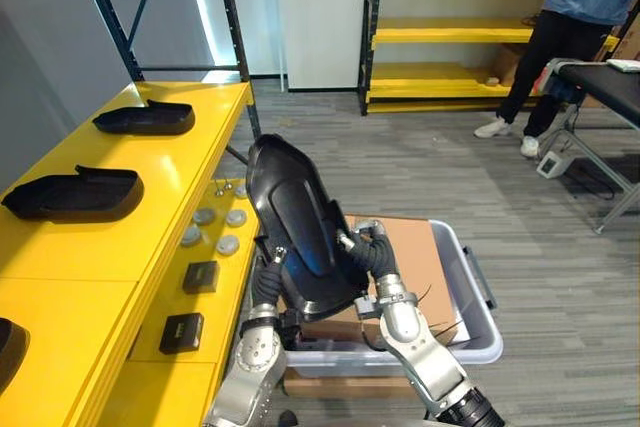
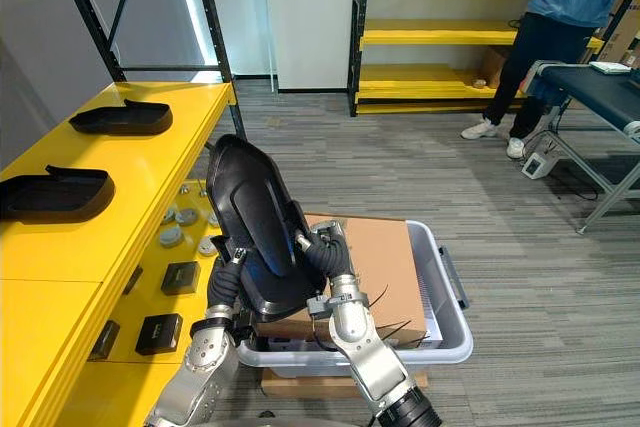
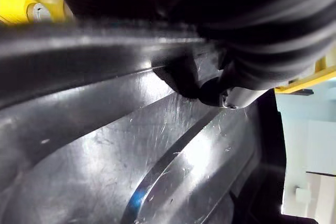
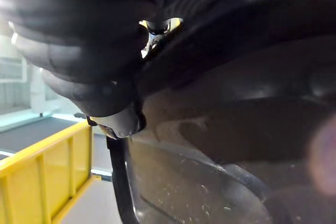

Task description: Walk over and take plastic housings, then place them on the shelf

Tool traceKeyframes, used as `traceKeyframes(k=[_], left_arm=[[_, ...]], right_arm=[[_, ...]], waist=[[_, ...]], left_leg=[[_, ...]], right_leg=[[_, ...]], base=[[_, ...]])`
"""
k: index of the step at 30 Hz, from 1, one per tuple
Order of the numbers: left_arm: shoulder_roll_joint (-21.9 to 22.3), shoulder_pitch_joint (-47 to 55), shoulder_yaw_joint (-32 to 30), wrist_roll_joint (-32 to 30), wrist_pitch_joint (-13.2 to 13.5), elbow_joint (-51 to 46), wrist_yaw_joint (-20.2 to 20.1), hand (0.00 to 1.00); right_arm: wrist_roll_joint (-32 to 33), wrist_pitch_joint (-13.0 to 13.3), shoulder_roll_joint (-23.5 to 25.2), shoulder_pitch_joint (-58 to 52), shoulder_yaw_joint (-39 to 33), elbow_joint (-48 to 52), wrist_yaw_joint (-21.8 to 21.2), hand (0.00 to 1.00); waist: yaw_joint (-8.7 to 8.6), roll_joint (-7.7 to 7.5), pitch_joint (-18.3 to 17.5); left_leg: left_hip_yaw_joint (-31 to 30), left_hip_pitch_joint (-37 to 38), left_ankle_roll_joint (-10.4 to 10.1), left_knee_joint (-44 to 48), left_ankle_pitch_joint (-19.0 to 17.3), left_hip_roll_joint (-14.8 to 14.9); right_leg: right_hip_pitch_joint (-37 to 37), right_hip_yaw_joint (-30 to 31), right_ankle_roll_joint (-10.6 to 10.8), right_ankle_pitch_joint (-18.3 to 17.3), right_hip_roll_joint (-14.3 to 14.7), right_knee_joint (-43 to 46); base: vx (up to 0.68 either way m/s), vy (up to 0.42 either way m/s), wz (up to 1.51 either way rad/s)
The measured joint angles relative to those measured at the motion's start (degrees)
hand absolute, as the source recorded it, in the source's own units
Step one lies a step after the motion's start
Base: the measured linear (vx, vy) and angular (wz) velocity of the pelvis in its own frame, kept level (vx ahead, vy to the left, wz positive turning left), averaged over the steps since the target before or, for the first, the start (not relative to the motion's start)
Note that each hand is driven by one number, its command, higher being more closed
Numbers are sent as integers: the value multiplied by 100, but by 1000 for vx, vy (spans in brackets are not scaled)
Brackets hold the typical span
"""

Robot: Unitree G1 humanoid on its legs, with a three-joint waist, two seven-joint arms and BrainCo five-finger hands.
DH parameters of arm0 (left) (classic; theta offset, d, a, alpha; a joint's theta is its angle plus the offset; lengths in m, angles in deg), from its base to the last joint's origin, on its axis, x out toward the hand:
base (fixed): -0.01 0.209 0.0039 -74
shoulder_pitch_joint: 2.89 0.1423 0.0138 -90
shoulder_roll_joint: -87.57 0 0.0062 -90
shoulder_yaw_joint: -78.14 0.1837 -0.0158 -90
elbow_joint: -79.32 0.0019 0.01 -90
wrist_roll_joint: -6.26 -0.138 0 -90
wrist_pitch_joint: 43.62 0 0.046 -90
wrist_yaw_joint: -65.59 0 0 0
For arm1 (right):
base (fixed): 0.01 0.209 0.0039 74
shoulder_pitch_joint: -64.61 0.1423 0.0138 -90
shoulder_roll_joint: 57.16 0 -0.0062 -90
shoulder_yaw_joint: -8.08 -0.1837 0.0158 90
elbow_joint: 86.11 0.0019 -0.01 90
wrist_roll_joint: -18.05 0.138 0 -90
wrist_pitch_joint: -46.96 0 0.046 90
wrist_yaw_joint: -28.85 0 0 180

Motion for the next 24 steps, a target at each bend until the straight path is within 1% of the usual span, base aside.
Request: traceKeyframes(k=[2, 4, 5, 7, 9, 10, 12, 13, 14, 15, 16, 17, 19, 20, 22, 23, 24], left_arm=[[33, -4, -43, -3, 32, 0, -118, 100], [64, -34, -33, -15, 134, 9, -262, 100], [85, -50, -35, -46, 138, 28, -296, 100], [108, -138, 40, -280, 52, 335, -484, 100], [109, -227, 161, -478, 0, 642, -568, 100], [109, -241, 191, -482, -27, 695, -615, 100], [97, -259, 99, -387, 16, 809, -737, 100], [92, -264, 18, -287, 46, 811, -736, 100], [99, -272, -190, -151, 118, 811, -731, 100], [98, -283, -293, -87, 164, 811, -732, 100], [98, -323, -521, 18, 271, 810, -735, 100], [98, -326, -556, 19, 289, 809, -737, 100], [95, -325, -772, 20, 350, 797, -792, 100], [94, -319, -800, 20, 350, 776, -822, 100], [99, -159, -923, 16, 349, 509, -934, 100], [102, -129, -950, 13, 348, 444, -981, 100], [105, -84, -961, 9, 348, 313, -1033, 100]], right_arm=[[402, 25, -42, 2, -66, 120, -229, 0], [1105, 119, -137, 6, -184, 481, -548, 0], [1256, 180, -155, 8, -195, 597, -630, 0], [1731, 596, -156, 213, -199, 1128, -897, 0], [1894, 882, -136, 475, -332, 1457, -1049, 0], [1985, 969, -130, 538, -435, 1540, -1101, 0], [2313, 1253, -42, 606, -964, 1799, -1124, 0], [2456, 1343, -30, 605, -1193, 1806, -1122, 0], [2620, 1414, -35, 597, -1533, 1805, -1109, 0], [2679, 1462, -48, 587, -1718, 1806, -1109, 0], [2747, 1503, -95, 506, -2224, 1864, -1116, 0], [2752, 1507, -107, 489, -2321, 1875, -1112, 0], [2828, 1642, -230, 314, -3150, 1896, -1072, 0], [2830, 1670, -255, 248, -3369, 1894, -1039, 0], [2786, 1701, -282, 23, -4179, 1728, -817, 0], [2757, 1696, -301, -57, -4385, 1615, -754, 0], [2645, 1680, -335, -201, -4765, 1316, -613, 0]], waist=[[3, 0, 0], [6, 0, 0], [6, 0, 0], [-9, 2, 1], [-42, -9, 3], [-45, -14, 5], [-82, -27, 4], [-116, -26, 5], [-141, -23, 7], [-152, -21, 9], [-142, -20, 9], [-142, -19, 10], [-148, -11, 22], [-138, -9, 23], [-165, 10, 42], [-166, 10, 43], [-179, 10, 48]], left_leg=[[0, 0, -1, 0, 1, 1], [1, 0, -1, 0, 0, 3], [2, 0, -2, 0, 0, 4], [10, 0, -3, -1, -1, 11], [26, -2, -16, -1, -10, 25], [36, -3, -29, -1, -20, 32], [46, -2, -27, -1, -18, 41], [47, -2, -21, 0, -14, 43], [50, -1, -4, 0, -1, 45], [56, 0, -4, 0, -2, 48], [62, -1, -4, 0, -2, 54], [62, -1, -4, 0, -2, 54], [51, 17, -5, 0, -3, 45], [52, 18, -6, 0, -3, 42], [48, 14, -7, 0, -5, 36], [45, 13, -7, 0, -5, 35], [38, 8, -8, 0, -6, 35]], right_leg=[[1, 1, -2, 2, 1, -1], [3, 2, -1, 6, 3, -11], [3, 3, -1, 6, 4, -12], [3, 9, 0, 7, 11, -19], [4, 25, -11, 22, 31, -57], [4, 30, -18, 30, 38, -69], [4, 34, -21, 33, 46, -77], [4, 34, -21, 34, 48, -79], [4, 35, -22, 35, 51, -82], [4, 37, -25, 38, 53, -88], [15, 38, -33, 58, 63, -125], [21, 37, -32, 65, 65, -136], [93, 17, -25, 98, 73, -232], [97, 17, -25, 100, 72, -241], [101, 10, -23, 102, 70, -255], [103, 5, -22, 101, 70, -257], [105, -5, -22, 101, 70, -262]], base=[[0, 0, 0], [0, 0, 0], [0, 0, 0], [0, 0, 0], [0, 0, -4], [0, 0, -4], [0, 0, -2], [0, 0, 0], [0, 0, 0], [4, -2, -3], [0, 0, 0], [0, 0, 0], [0, 0, 0], [23, 0, 3], [0, 0, 0], [0, 0, 0], [0, 0, 0]])
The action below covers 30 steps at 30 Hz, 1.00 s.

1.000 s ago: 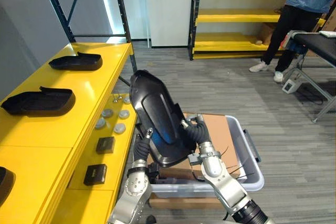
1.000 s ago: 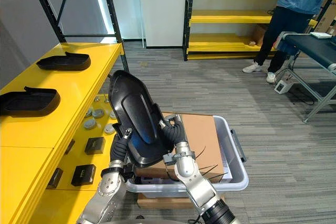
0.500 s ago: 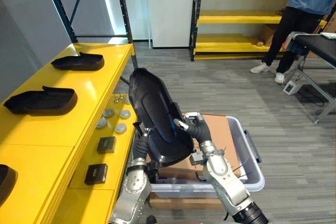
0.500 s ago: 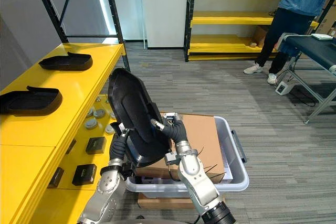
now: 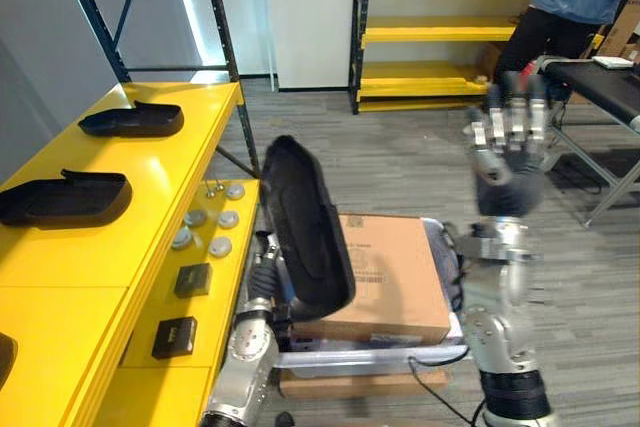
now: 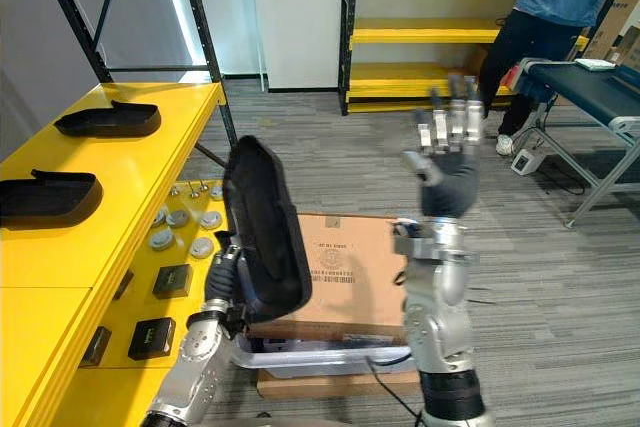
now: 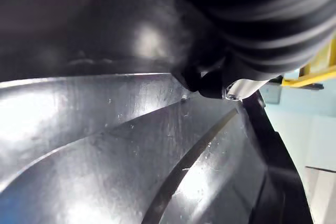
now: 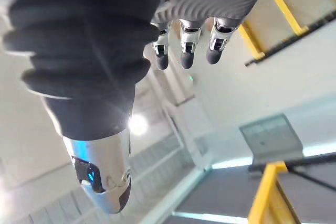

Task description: Walk over and take plastic housings, then place them on the shelf

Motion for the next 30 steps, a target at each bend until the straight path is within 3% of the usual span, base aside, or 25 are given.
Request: traceKeyframes(k=[5, 7, 11, 19, 23, 30], left_arm=[[75, 156, -292, -8, 2, -602, -105, 100], [120, 157, -477, -10, 17, -717, -120, 100], [124, 181, -604, -8, 70, -863, -210, 100], [61, 432, -605, -1, 88, -878, -208, 100], [-6, 527, -590, -1, 87, -877, -210, 100], [-51, 555, -531, -2, 87, -868, -209, 100]], right_arm=[[-588, -379, -46, -745, -778, -1240, 366, 0], [-1159, -710, -51, -1151, -908, -2169, 382, 0], [-1789, -1076, 4, -1479, -898, -3507, 245, 0], [-2126, -1331, 359, -1563, -272, -5696, -155, 0], [-2264, -1384, 568, -1566, 142, -5983, -265, 0], [-2524, -1388, 603, -1491, 734, -6147, -360, 0]], waist=[[-172, 66, 102], [-227, 82, 135], [-294, 161, 255], [-284, 39, 374], [-277, 7, 397], [-102, -190, 500]], left_leg=[[-32, -11, -24, 0, -17, -1], [-44, -21, -24, 0, -18, 1], [-56, -23, -26, 0, -19, 2], [-127, 129, -74, 0, -136, 23], [-202, 152, -73, 0, -154, -23], [-524, 234, -133, 5, -133, -41]], right_leg=[[15, -44, 1, -1, 1, -16], [20, -71, 2, -1, 2, -25], [30, -90, 2, -1, 2, -29], [281, -188, 51, -69, 20, -103], [362, -281, 32, -110, 13, -104], [656, -565, -1, -264, 70, -110]], base=[[3, -1, 2], [5, -2, 2], [2, -1, 1], [19, -12, 6], [32, -11, 11], [44, -47, 23]])
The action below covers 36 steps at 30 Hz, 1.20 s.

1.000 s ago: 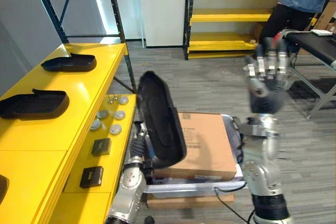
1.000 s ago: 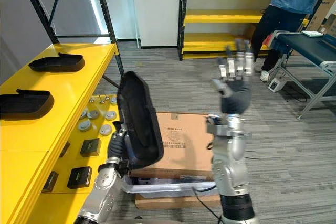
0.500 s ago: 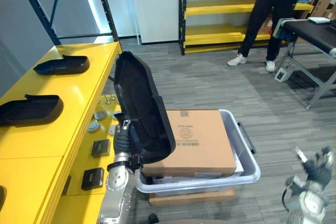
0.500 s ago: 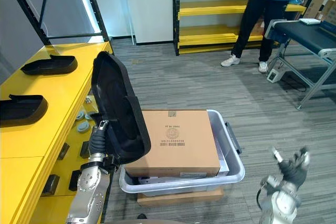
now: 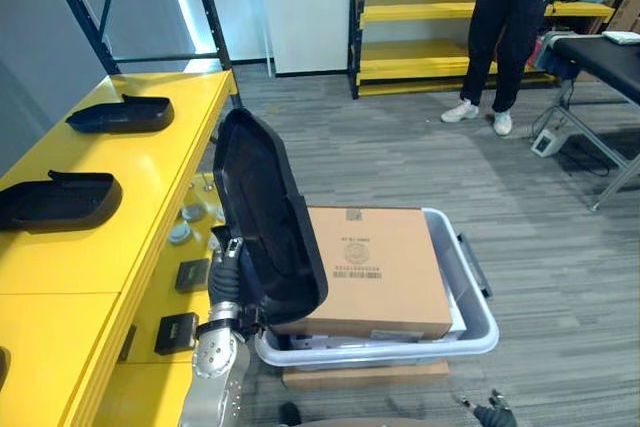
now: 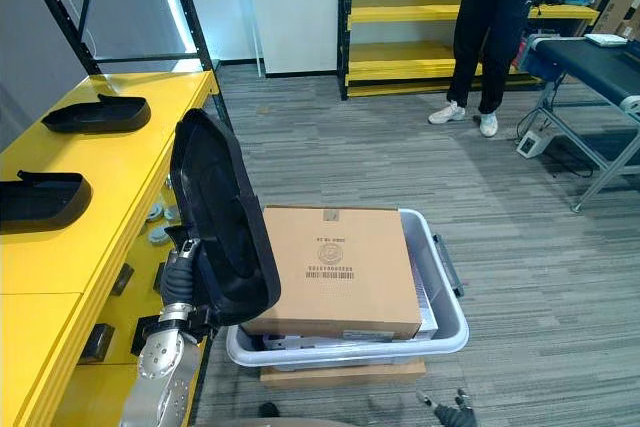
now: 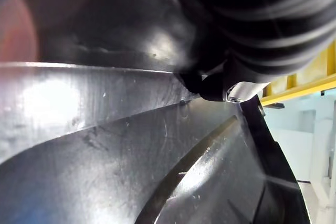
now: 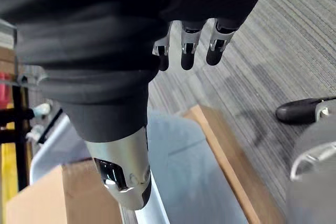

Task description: Walk over and take plastic housings, then place them on the shelf

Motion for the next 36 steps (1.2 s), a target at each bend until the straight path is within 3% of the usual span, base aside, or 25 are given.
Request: traceKeyframes(k=[4, 6, 7, 8, 9, 10, 11, 12, 13, 14, 15, 17, 19, 23, 24, 25, 26, 27, 28, 29, 32, 34, 35, 36], left_arm=[[-74, -128, 181, -4, -3, -14, -1, 100], [-44, -307, 365, -4, -3, -29, 9, 100], [-34, -380, 432, -4, -5, -32, 14, 100], [-88, -531, 545, -3, -5, -62, 15, 100], [-51, -576, 576, 10, 0, -119, 36, 100], [-50, -645, 614, 10, 1, -123, 43, 100], [-64, -702, 637, 9, 4, -123, 37, 100], [-66, -764, 809, 10, 87, -121, 33, 100], [-56, -932, 1009, 11, 96, -116, 32, 100], [-45, -1072, 1150, 10, 96, -112, 15, 100], [-46, -1489, 1510, 10, 109, -110, -3, 100], [-50, -1838, 1743, 12, 189, -94, 5, 100], [-38, -2032, 1854, 24, 282, 22, 26, 100], [-37, -1927, 1880, 5, 269, 127, 43, 100], [-37, -1870, 1891, 1, 267, 127, 41, 100], [-34, -1734, 1890, 1, 266, 122, 40, 100], [-54, -1607, 1966, -23, 252, 116, 46, 100], [-62, -1564, 1994, -84, 248, 115, 58, 100], [-51, -1544, 2026, -248, 244, 114, 124, 100], [-41, -1545, 2003, -417, 245, 106, 205, 100], [14, -1543, 1821, -642, 247, 80, 402, 100], [112, -1535, 1638, -703, 252, 49, 589, 100], [125, -1515, 1620, -704, 257, 42, 653, 100], [130, -1508, 1609, -734, 258, 10, 751, 100]], right_arm=[[-33, 11, -28, 191, 63, -334, 22, 0], [-95, 13, -105, 389, 48, -408, 94, 0], [-128, 11, -115, 513, 2, -430, 133, 0], [-161, 0, -127, 631, -59, -426, 171, 0], [-198, -30, -159, 757, -39, -569, 275, 0], [-203, -40, -213, 768, -8, -621, 278, 0], [-204, -49, -254, 781, 4, -613, 278, 0], [-204, -58, -305, 754, 69, -575, 282, 0], [-202, -62, -362, 625, 69, -456, 314, 0], [-202, -67, -413, 583, 65, -435, 340, 0], [-202, -93, -446, 586, -7, -443, 362, 0], [-201, -102, -321, 617, -41, -461, 358, 0], [-201, -103, -174, 792, -37, -483, 365, 0], [-211, -121, -144, 891, -18, -499, 372, 0], [-215, -124, -138, 896, 3, -495, 372, 0], [-237, -125, -140, 875, 14, -477, 366, 0], [-273, -129, -123, 788, 22, -481, 358, 0], [-280, -132, -88, 721, 20, -482, 352, 0], [-317, -125, -20, 618, -4, -469, 343, 0], [-319, -138, -44, 524, 8, -494, 346, 0], [-296, -139, -78, 433, -14, -482, 343, 0], [-200, -117, -159, 328, 12, -479, 327, 0], [-195, -116, -153, 267, 12, -487, 314, 0], [-186, -115, -43, 156, 10, -512, 296, 0]], waist=[[79, -46, 79], [209, 52, 250], [195, 103, 311], [100, 51, 388], [206, 12, 463], [203, -15, 469], [199, -48, 481], [145, -69, 477], [36, 86, 368], [-53, 159, 338], [-191, 352, 222], [-253, 230, 197], [-226, 195, 180], [-167, 229, 181], [-163, 231, 183], [-170, 253, 194], [-195, 262, 216], [-206, 269, 232], [-219, 260, 258], [-236, 268, 273], [-346, 440, 362], [-432, 510, 423], [-484, 501, 423], [-528, 293, 437]], left_leg=[[-536, -469, -36, 44, 310, 29], [-750, -799, -43, 51, 606, 80], [-754, -993, 57, 53, 887, 39], [-636, -1312, 159, 239, 1004, -33], [265, -1669, 717, 1623, -202, 107], [844, -1758, 937, 2563, -783, 205], [1185, -1712, 1019, 3074, -1121, 294], [1805, -1482, 1021, 3631, -1625, 576], [2333, -1198, 1032, 3867, -1984, 965], [2507, -1102, 924, 3892, -2112, 1123], [2886, -1015, 709, 3586, -2241, 1100], [2782, -953, 696, 3035, -2206, 711], [2522, -1078, 818, 2741, -2023, 408], [2297, -1146, 822, 2627, -1967, 167], [2225, -1167, 823, 2621, -1970, 105], [2051, -1118, 808, 2457, -2004, -50], [1905, -965, 877, 2250, -1964, -168], [1765, -927, 891, 2191, -1934, -224], [1493, -808, 926, 1976, -1808, -368], [1242, -667, 966, 1668, -1702, -535], [809, -417, 902, 1124, -1617, -686], [312, -349, 804, 814, -1566, -835], [239, -323, 783, 760, -1578, -878], [182, -333, 797, 1165, -1743, -1050]], right_leg=[[-90, -540, -50, -56, 162, 68], [-273, -877, -155, -214, 260, 395], [-442, -1004, -289, -302, 264, 594], [-519, -1118, -355, -390, 142, 599], [-609, -1319, -274, -368, 61, 733], [-591, -1421, -271, -370, -60, 819], [-566, -1488, -271, -370, -141, 872], [-450, -1627, -251, -358, -243, 931], [-395, -1908, -236, -349, -270, 1017], [-362, -2093, -233, -348, -296, 1103], [-395, -2508, -207, -366, -441, 1399], [-380, -2767, -114, -387, -525, 1277], [-267, -3065, -64, -3, -499, 958], [-212, -3176, -91, 138, -622, 1014], [-254, -3105, -217, 93, -710, 1192], [-472, -2523, -870, -72, -894, 1743], [-935, -1383, -1340, -221, -998, 2512], [-1090, -776, -1182, -431, -843, 2653], [-1311, 132, -1005, -784, -421, 2742], [-1549, 637, -937, -950, -58, 2762], [-2134, 1252, -801, -997, 651, 2669], [-2559, 1959, -490, -796, 1177, 2220], [-2609, 2140, -404, -737, 1218, 2106], [-2639, 2334, -323, -693, 957, 1968]], base=[[-4, -94, 83], [-99, -94, 99], [-190, -35, 137], [-204, 26, 133], [-175, 48, 110], [-87, 54, 46], [-82, 52, 42], [-87, 106, 60], [-78, 132, 79], [-43, 227, 133], [0, 208, 120], [-21, 211, 106], [-67, 219, 78], [-78, 90, 46], [-80, 85, 40], [-106, 136, 57], [-96, 127, 67], [-65, 79, 94], [-31, 23, 117], [-20, 19, 121], [35, 18, 111], [80, 25, 140], [147, 4, 179], [282, -89, 203]])
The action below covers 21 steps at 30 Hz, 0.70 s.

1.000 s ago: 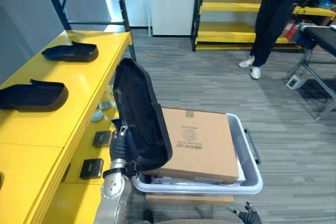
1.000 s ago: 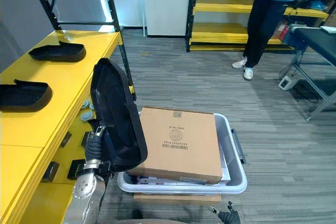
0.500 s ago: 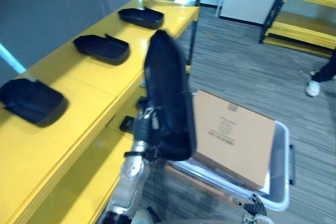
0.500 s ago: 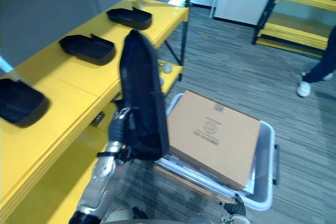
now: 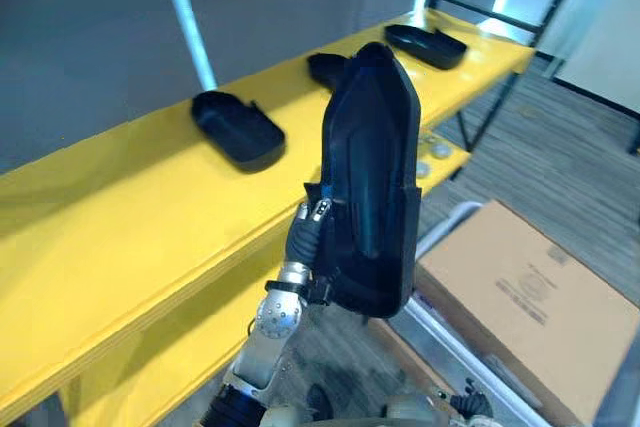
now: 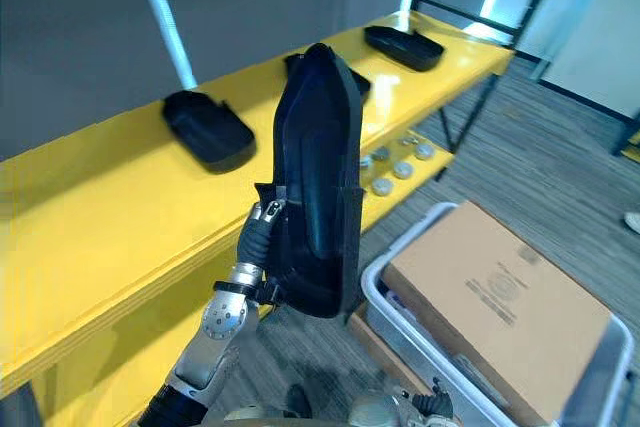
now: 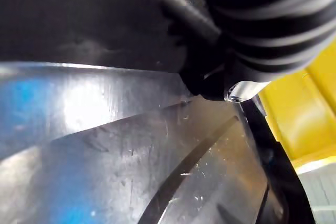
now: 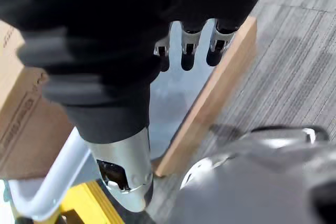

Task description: Walk over and take plastic housings, then place them on the shelf

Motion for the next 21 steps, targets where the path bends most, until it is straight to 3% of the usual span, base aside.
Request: traceKeyframes(k=[1, 2, 3, 4, 6, 10, 14, 15, 16, 17, 18, 19, 20, 21], left_arm=[[49, -16, 14, -64, 43, -52, 3, 100], [92, 85, -10, -64, 68, -59, 5, 100], [171, 278, -81, -56, 67, -82, 49, 100], [217, 556, -181, -46, 78, -191, 48, 100], [194, 644, -195, -45, 94, -232, 20, 100], [164, 955, -246, 66, 96, -390, -72, 100], [132, 964, -211, 67, 89, -390, -270, 100], [132, 948, -209, 66, 86, -390, -285, 100], [121, 900, -214, 67, 69, -389, -292, 100], [80, 860, -216, 66, 68, -385, -292, 100], [55, 831, -227, 66, 71, -381, -291, 100], [50, 844, -240, 67, 68, -360, -284, 100], [41, 847, -230, 66, 66, -355, -283, 100], [41, 848, -201, 67, 65, -351, -288, 100]], right_arm=[[44, -18, 48, -182, 14, -72, -59, 0], [62, -76, 59, -206, 72, -134, -84, 0], [97, -88, 53, -288, 123, -77, -146, 0], [114, -69, -20, -268, 108, -66, -156, 0], [109, -64, -118, -273, 120, 1, -164, 0], [82, -83, -78, -364, 411, 138, -159, 0], [41, -76, -135, -395, 469, 161, -160, 0], [30, -77, -137, -398, 471, 158, -159, 0], [-7, -75, -121, -392, 480, 146, -159, 0], [-17, -74, -113, -373, 507, 145, -158, 0], [-18, -74, -133, -338, 513, 136, -162, 0], [-21, -73, -181, -309, 508, 133, -159, 0], [-19, -63, -207, -257, 509, 137, -158, 0], [-25, -32, -246, -129, 512, 152, -157, 0]], waist=[[36, -150, 89], [118, -229, 95], [187, -168, 17], [182, -60, -84], [195, 87, -127], [292, -62, -246], [323, -88, -285], [298, -105, -299], [227, -191, -315], [198, -240, -316], [176, -249, -316], [139, -246, -314], [114, -251, -311], [32, -243, -316]], left_leg=[[83, -99, 273, 506, 131, -5], [-7, -4, 254, 496, 97, -102], [-170, 3, 186, 501, 16, -147], [113, -7, 54, 497, -253, 82], [535, 42, -124, 547, -142, 375], [552, 268, -114, 430, -62, 510], [643, 319, -287, 575, 3, 516], [662, 216, -362, 809, -2, 516], [730, -200, -752, 1517, -4, 556], [1048, -452, -608, 1951, -192, 724], [1638, -676, -422, 2459, -505, 1316], [1918, -712, -563, 2503, -600, 1881], [1958, -716, -599, 2378, -587, 2090], [1908, -604, -806, 1908, -440, 2373]], right_leg=[[85, -148, 18, 10, -257, 194], [99, -213, -34, 108, -401, 348], [207, -343, -74, 144, -490, 324], [433, -581, -110, 349, -485, -108], [674, -815, -124, 527, -414, -492], [1067, -833, -193, 577, -228, -838], [1308, -831, -307, 657, -242, -1108], [1347, -872, -339, 694, -288, -1181], [1356, -959, -344, 780, -457, -1301], [1347, -977, -334, 802, -528, -1342], [1322, -1002, -336, 803, -604, -1331], [1288, -961, -335, 802, -689, -1267], [1278, -946, -332, 800, -752, -1214], [1274, -949, -320, 796, -873, -1109]], base=[[272, -91, 182], [257, -116, 128], [244, -80, 89], [306, -108, 91], [278, -106, 64], [302, -89, 9], [188, -33, -5], [163, 25, 21], [108, 38, 29], [70, 46, 28], [56, 71, 7], [62, 95, -6], [65, 179, -15], [66, 334, -15]])
